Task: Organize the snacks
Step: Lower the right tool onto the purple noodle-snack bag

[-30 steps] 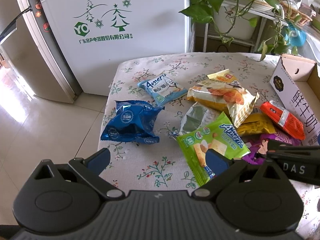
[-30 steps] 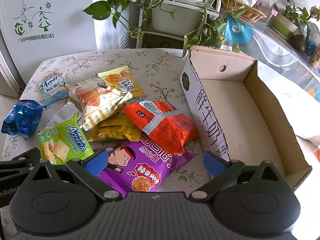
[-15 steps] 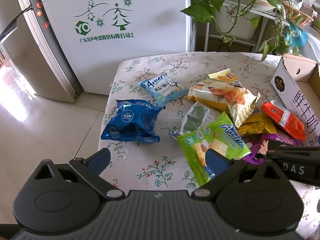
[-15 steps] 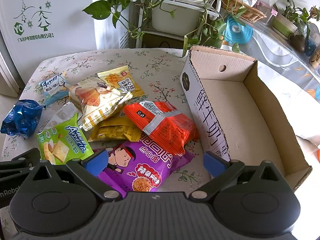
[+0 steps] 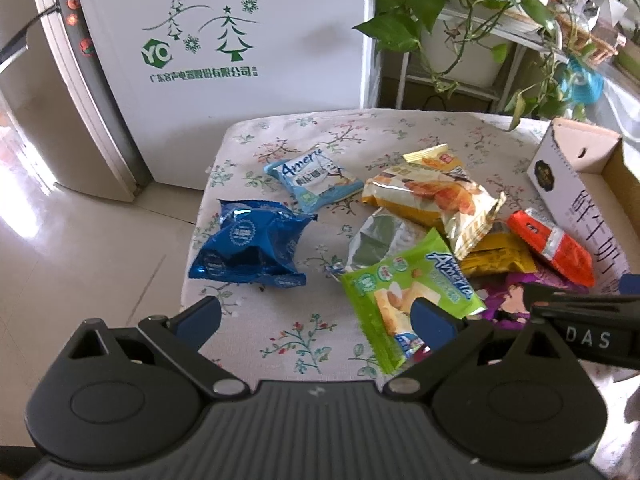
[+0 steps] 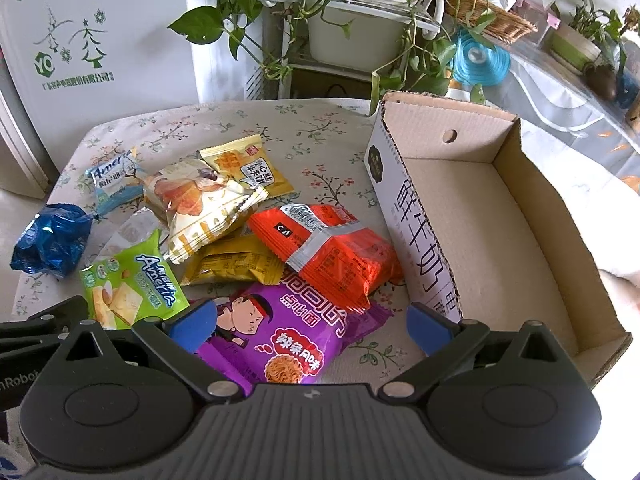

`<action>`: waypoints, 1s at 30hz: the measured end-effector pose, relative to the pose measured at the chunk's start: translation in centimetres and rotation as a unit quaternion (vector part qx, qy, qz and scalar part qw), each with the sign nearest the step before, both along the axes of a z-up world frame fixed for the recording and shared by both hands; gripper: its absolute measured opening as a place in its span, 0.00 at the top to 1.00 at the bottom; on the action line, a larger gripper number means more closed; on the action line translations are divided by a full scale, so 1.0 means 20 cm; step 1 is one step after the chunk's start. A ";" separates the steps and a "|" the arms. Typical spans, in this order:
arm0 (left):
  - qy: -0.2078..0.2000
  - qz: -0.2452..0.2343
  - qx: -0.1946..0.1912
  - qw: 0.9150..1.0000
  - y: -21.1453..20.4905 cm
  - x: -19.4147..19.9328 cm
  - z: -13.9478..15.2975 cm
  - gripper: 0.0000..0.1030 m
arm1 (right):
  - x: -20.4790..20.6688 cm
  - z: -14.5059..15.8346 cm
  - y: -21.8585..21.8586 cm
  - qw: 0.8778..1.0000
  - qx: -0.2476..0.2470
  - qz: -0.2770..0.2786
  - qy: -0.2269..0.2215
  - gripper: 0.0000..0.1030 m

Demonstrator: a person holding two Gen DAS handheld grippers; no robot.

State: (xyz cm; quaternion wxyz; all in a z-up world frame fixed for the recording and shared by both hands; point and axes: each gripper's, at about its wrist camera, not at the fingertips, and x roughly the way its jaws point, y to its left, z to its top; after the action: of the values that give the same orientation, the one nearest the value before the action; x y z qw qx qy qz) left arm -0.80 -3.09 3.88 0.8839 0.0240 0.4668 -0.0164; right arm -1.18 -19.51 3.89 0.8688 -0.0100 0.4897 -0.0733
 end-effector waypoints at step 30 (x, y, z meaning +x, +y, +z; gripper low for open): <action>0.030 0.026 -0.119 0.992 -0.02 0.22 -0.10 0.03 | -0.02 0.05 -0.37 0.957 0.284 -0.062 0.008 0.00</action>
State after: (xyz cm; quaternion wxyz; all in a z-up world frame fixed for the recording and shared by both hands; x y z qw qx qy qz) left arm 3.65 -3.52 1.98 0.8661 -0.0943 0.4883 -0.0494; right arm -1.60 -26.91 4.81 0.8254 0.2669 0.4973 0.0152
